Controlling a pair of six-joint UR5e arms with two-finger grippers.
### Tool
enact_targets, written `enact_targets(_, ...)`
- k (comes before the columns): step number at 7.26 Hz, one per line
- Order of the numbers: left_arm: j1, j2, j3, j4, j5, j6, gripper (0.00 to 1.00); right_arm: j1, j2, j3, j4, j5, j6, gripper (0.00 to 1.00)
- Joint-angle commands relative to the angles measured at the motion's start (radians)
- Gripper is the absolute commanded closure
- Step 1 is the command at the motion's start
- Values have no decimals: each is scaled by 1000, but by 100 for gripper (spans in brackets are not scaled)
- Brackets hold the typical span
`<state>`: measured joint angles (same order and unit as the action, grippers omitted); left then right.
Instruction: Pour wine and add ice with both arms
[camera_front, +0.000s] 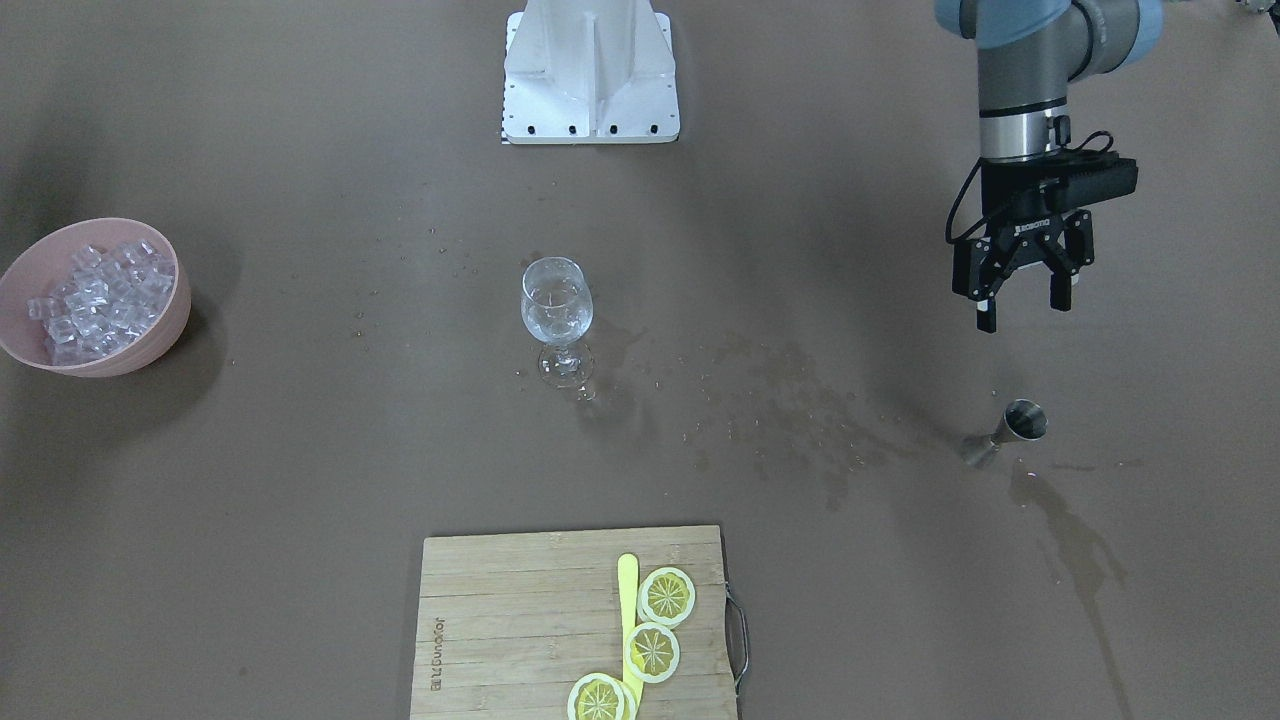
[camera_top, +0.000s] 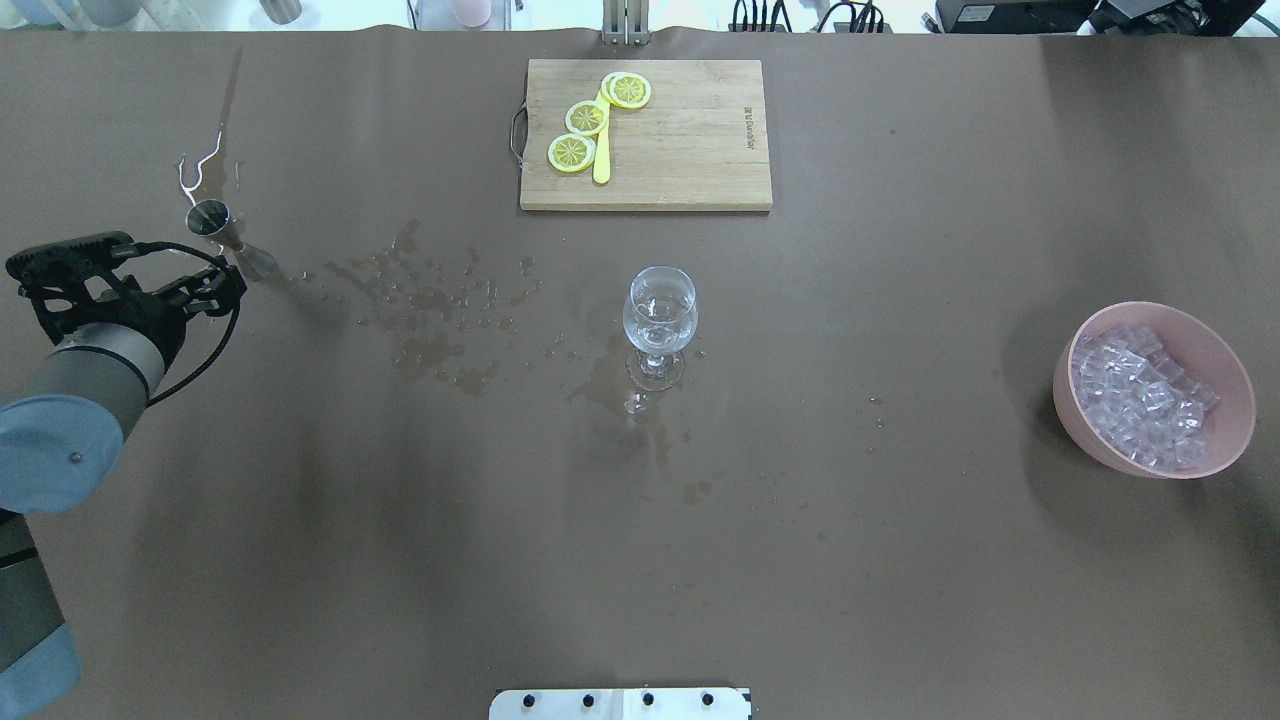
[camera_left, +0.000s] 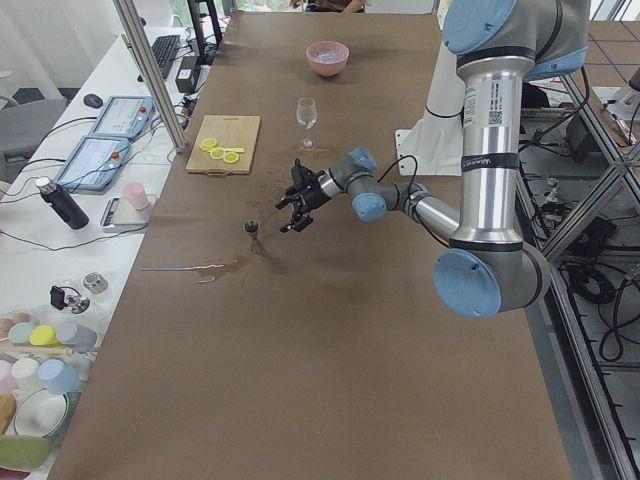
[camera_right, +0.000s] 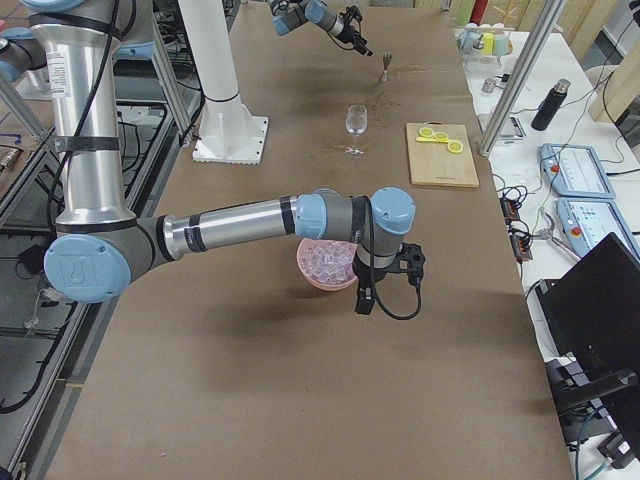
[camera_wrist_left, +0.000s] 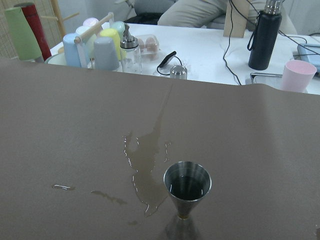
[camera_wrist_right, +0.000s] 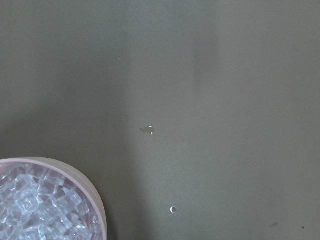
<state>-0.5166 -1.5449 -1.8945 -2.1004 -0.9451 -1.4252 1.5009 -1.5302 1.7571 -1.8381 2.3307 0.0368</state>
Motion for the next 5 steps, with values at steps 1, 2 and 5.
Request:
enact_targets(1, 21, -100, 131, -24, 100, -17, 2, -1, 4, -4, 0, 3, 29, 0)
enact_targets(2, 23, -147, 203, -26, 133, -18, 2, -1, 4, -4, 0, 3, 34, 0)
enact_targets(5, 23, -189, 278, -27, 143, -17, 2, -17, 5, -5, 0, -10, 34, 0)
